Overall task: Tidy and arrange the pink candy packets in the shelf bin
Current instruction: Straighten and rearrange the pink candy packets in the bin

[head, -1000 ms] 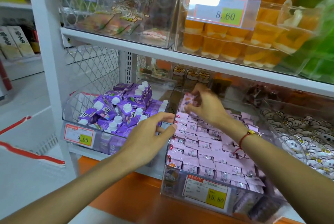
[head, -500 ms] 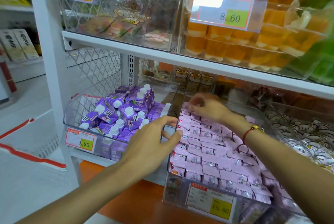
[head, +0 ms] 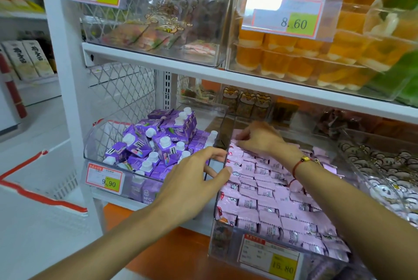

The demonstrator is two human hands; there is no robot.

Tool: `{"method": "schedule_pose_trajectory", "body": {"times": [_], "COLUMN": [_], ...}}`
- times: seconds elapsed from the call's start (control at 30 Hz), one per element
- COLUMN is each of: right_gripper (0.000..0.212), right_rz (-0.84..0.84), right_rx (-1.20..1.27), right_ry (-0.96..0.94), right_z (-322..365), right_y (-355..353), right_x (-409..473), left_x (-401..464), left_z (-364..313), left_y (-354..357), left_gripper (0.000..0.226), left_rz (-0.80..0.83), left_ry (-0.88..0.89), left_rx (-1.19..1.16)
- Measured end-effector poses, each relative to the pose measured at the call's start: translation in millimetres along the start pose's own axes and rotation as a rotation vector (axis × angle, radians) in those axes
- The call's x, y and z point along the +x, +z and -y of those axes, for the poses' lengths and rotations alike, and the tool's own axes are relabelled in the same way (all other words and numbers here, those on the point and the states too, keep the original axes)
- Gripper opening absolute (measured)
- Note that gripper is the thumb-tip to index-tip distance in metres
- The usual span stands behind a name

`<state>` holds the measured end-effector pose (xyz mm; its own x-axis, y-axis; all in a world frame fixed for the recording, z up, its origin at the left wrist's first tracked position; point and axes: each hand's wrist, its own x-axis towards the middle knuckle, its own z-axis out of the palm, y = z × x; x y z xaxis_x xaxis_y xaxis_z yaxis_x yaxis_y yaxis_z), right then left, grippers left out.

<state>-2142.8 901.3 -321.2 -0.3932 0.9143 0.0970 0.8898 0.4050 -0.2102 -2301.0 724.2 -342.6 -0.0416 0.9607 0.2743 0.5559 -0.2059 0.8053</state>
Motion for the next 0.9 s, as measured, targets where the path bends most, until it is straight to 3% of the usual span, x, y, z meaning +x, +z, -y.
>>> {"method": "schedule_pose_trajectory", "body": {"times": [0.1,0.23,0.4,0.5,0.7,0.77,0.9], "right_gripper": [0.026,0.014,0.021,0.008,0.009,0.012,0.019], "right_rz": [0.043,-0.136,-0.23,-0.374,-0.797,-0.759,-0.43], "right_rx": [0.09,0.106,0.362,0.62,1.32,1.582,1.839], "right_ry": [0.005,0.07,0.107,0.132,0.371,0.407,0.403], "right_z": [-5,-2,1,12,36,37,39], "right_y": [1,15,15,3,-26,-35,-45], "right_x": [1,-4,-10,-16,-70,-96,-133], "left_x": [0,0,-1,0,2,5,1], "left_z": [-1,-1,-1,-1,0,0,-9], "left_y": [-1,-1,-1,0,-4,-6,-9], "left_gripper": [0.022,0.021,0.025,0.021,0.017,0.023,0.072], "left_rz": [-0.001,-0.007,0.002,0.005,-0.113,-0.209,-0.179], "left_ry": [0.0,0.006,0.012,0.01,0.01,0.049,0.317], "left_rx": [-0.004,-0.016,-0.033,-0.038,-0.114,-0.15,-0.067]}}
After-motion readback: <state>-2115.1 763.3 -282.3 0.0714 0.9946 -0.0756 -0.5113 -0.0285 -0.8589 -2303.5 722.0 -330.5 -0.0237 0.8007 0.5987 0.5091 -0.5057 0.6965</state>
